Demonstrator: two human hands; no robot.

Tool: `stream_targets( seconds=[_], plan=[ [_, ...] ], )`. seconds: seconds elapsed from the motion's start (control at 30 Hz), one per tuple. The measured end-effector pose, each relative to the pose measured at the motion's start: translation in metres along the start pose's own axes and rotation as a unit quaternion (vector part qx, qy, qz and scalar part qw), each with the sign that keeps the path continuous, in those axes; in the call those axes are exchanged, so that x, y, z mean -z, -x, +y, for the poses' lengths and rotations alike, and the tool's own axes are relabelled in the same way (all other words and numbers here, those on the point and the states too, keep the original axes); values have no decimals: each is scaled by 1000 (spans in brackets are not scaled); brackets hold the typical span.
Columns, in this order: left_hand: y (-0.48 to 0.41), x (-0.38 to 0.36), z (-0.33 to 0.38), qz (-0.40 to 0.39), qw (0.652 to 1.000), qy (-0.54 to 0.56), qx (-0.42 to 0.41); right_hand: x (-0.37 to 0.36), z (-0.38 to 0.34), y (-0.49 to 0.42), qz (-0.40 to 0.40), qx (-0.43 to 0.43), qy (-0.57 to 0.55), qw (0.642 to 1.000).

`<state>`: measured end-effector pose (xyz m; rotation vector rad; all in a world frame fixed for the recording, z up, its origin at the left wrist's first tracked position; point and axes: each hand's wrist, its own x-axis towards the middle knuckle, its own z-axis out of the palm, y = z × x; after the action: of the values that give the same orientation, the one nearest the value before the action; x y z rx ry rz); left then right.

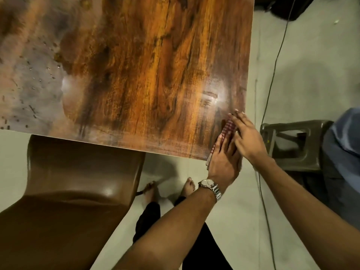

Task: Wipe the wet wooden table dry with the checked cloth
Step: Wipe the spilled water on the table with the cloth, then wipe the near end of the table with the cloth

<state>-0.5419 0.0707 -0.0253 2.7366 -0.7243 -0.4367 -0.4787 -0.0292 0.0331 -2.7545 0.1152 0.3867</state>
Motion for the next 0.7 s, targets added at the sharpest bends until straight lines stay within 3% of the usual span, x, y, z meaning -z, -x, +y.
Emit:
stream_targets(
  seconds=[0.17,0.37,0.7],
  plan=[
    [34,4,-55,5,1000,27,-9,-18,-24,-1,-18,-3,-9,1000],
    [76,21,-159,41,997,29,60,-43,-45,-2,-41,-21,20,999],
    [161,71,-349,106,967,-20,230,-74,-67,-5,-7,-40,29,999]
  ],
)
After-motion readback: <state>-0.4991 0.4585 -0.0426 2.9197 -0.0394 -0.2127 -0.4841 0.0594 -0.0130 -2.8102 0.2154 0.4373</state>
